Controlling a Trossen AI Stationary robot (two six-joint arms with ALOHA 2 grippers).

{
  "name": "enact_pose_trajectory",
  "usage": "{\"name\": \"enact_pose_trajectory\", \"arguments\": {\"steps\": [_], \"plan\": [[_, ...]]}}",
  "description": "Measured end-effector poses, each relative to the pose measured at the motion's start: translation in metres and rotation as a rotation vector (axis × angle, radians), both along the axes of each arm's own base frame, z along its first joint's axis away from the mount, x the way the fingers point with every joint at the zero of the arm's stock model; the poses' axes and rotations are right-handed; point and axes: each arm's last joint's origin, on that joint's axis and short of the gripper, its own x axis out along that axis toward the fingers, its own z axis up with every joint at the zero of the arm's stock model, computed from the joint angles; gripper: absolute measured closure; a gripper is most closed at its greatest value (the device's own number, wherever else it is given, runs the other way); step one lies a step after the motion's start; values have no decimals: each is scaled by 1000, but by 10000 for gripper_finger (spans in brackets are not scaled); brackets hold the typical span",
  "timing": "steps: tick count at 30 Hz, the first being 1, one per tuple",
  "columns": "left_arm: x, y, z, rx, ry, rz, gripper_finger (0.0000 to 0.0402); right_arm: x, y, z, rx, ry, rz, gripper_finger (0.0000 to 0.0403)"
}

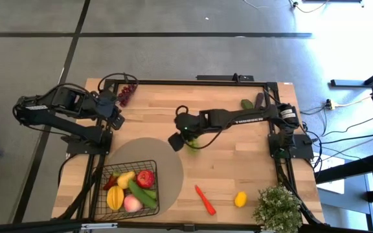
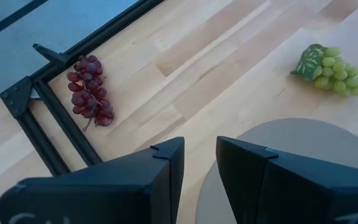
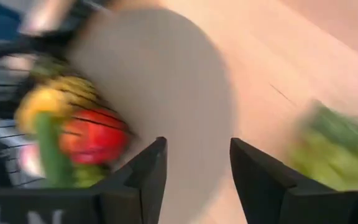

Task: Build produce basket
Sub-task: Put the green grapes into the wire basket

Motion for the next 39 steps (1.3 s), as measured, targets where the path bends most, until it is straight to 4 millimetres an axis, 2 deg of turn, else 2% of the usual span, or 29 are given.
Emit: {"name": "enact_pose_trajectory", "arguments": {"steps": [5,11,22,30,39], "plan": [[0,0,0,-11,-14,18,318,-18,-7,-13,23,229,-76,238],[2,0,1,-27,-39,42,318,-29,-19,-20,-14,364,-148,238],[2,0,1,-48,-60,75,318,-33,-35,-48,-3,383,-150,238],[2,0,1,-48,-60,75,318,-33,-39,-73,2,307,-106,238],[2,0,1,-48,-59,75,318,-38,-42,-87,5,321,-117,238]]}}
